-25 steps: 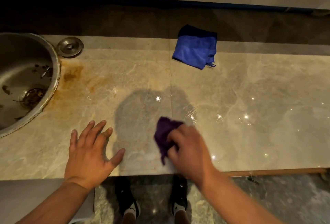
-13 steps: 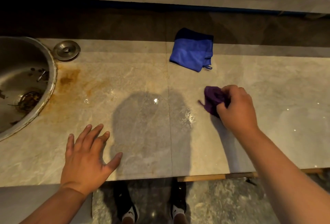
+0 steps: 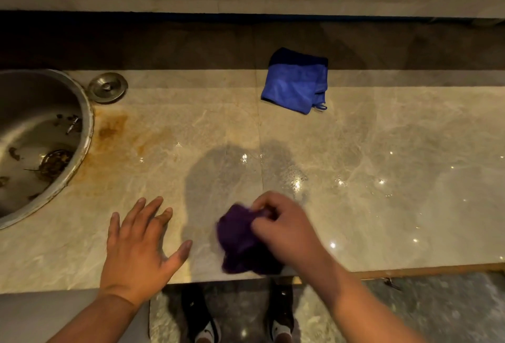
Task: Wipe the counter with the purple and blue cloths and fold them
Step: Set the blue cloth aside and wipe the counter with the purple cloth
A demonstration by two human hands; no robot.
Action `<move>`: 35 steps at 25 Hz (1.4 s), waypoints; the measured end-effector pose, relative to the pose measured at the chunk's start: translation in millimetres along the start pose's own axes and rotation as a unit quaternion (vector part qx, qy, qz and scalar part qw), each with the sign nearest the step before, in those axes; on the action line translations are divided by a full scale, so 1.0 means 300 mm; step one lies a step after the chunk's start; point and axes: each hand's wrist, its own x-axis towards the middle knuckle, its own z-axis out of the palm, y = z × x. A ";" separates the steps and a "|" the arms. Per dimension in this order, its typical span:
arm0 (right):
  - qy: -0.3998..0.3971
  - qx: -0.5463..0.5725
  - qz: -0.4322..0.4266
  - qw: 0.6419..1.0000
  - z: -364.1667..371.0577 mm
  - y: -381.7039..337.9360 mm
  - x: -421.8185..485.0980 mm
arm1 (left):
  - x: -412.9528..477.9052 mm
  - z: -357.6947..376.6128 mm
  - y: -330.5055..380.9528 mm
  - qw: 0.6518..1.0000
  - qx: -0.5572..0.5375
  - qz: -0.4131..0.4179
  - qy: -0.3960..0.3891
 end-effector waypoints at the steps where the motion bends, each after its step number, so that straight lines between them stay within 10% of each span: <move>1: 0.075 0.054 0.026 0.995 -0.068 -0.009 0.044 | 0.001 0.002 0.000 1.000 -0.002 0.000 0.001; 4: 0.240 -0.017 0.026 0.970 -0.230 0.013 0.207 | 0.001 0.003 0.000 1.000 -0.008 -0.004 0.002; 8: 0.234 -0.254 -0.014 0.938 -0.055 0.040 0.376 | 0.002 -0.007 -0.003 1.000 -0.017 -0.001 -0.007; 15: -0.018 -0.211 -0.241 0.947 0.484 -0.268 0.308 | 0.004 -0.004 -0.016 0.999 -0.012 -0.004 -0.037; 19: -0.103 -0.051 -0.077 0.990 0.350 -0.257 0.317 | 0.000 -0.001 -0.014 1.000 -0.023 0.001 -0.016; 22: 0.118 0.081 0.003 0.990 0.175 -0.227 0.341 | 0.004 -0.013 -0.005 0.999 -0.045 0.005 -0.001; 25: 0.237 -0.070 -0.027 0.969 0.161 -0.195 0.431 | 0.002 -0.015 -0.001 0.999 -0.051 0.010 0.002; 32: -0.073 -0.191 -0.242 0.948 0.575 -0.324 0.328 | 0.001 0.007 -0.018 0.999 0.017 0.010 -0.025; 35: -0.053 -0.174 -0.240 0.954 0.502 -0.264 0.295 | 0.003 0.008 -0.012 1.000 0.013 0.006 -0.018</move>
